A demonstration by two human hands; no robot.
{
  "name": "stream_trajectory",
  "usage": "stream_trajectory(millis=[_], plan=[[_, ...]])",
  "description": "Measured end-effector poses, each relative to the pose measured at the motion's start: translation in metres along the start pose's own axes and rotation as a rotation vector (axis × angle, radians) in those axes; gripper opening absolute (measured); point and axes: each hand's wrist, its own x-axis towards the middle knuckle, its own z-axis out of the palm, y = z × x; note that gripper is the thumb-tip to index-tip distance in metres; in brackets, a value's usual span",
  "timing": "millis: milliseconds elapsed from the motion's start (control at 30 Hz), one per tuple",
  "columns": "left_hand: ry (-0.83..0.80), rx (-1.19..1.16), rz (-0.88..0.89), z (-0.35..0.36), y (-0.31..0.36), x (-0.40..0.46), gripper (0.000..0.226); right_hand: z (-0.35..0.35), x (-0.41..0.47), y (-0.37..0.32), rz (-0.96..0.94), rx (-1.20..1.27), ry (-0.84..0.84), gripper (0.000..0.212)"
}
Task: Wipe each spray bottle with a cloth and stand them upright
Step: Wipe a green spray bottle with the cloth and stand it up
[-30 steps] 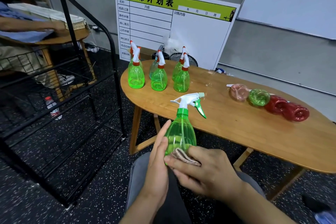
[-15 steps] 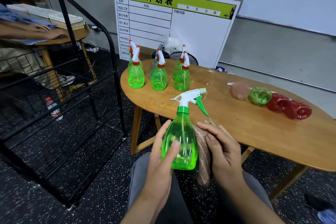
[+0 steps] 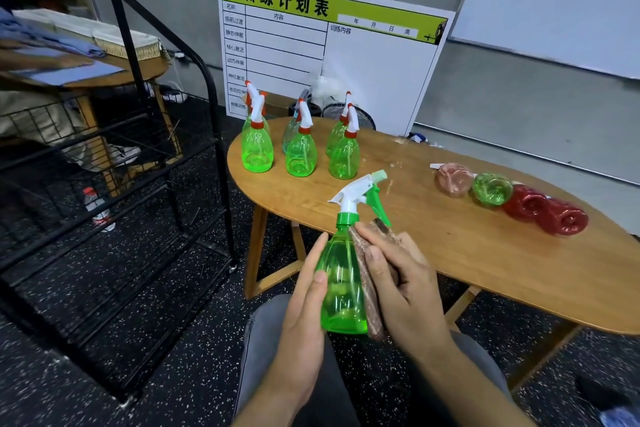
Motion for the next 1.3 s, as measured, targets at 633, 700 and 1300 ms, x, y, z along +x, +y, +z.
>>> stream_trajectory(millis=[633,700,1300], plan=[[0.0,0.01,0.009,0.0,0.001,0.001,0.049,0.0,0.015,-0.019,-0.391,-0.664,-0.022,0.033],[0.001,0.012,0.003,-0.002,0.0,0.003,0.044,0.005,0.016,-0.021,-0.39,-0.669,-0.056,0.032],[-0.007,0.013,-0.022,-0.003,0.001,0.002,0.049,-0.006,0.003,0.008,-0.168,-0.111,0.07,0.034]])
